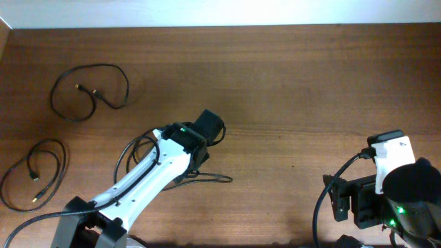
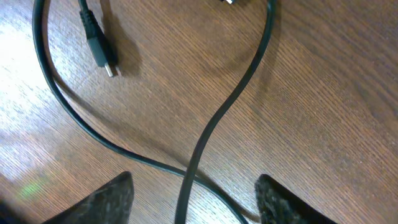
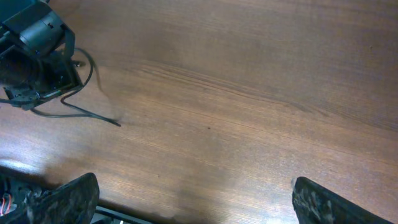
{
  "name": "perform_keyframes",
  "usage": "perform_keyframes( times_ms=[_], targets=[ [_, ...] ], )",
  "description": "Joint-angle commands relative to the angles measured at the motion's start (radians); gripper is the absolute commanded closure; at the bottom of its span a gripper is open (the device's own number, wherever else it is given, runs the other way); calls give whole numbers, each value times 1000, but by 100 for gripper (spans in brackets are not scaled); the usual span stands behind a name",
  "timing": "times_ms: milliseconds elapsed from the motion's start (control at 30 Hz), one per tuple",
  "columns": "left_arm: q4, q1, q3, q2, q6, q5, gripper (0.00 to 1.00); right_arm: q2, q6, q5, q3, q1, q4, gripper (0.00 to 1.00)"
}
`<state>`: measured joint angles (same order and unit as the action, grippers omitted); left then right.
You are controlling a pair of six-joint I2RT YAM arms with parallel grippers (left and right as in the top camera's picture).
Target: Untangle cables
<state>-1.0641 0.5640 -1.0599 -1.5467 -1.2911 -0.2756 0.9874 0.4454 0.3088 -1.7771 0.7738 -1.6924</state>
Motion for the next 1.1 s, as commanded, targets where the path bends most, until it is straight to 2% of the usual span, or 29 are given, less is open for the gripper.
perform_keyframes(
  times_ms=[0,33,133,233,300,467,900,1000,1033,1067],
  targets=[
    [-5,-3,-6,8,4,31,29,2,9,-9,5,-3,-6,1],
    [-11,-3,-6,8,4,52,25,2,9,-9,5,-3,-6,1],
    [-23,-4,23,8,-33,56,1,2,9,-9,5,-3,-6,2],
    [-21,-4,115,8,-249,102,1,2,9,-13,5,-3,-6,1],
    [4,-4,161,8,-314,115,1,2,9,-21,5,-3,-6,1],
    [92,-5,224,8,-317,31,1,2,9,-29,5,-3,-6,1],
    [280,-4,369,8,-317,-9,1,2,9,-55,49,-3,-6,1],
    [294,-4,387,8,-317,-13,13,2,10,-66,83,-3,-6,1],
    [293,-4,391,8,-317,-21,22,2,10,-66,91,-3,-6,1],
    [294,-4,396,8,-317,-26,25,2,10,-66,95,-3,-6,2]
  ],
)
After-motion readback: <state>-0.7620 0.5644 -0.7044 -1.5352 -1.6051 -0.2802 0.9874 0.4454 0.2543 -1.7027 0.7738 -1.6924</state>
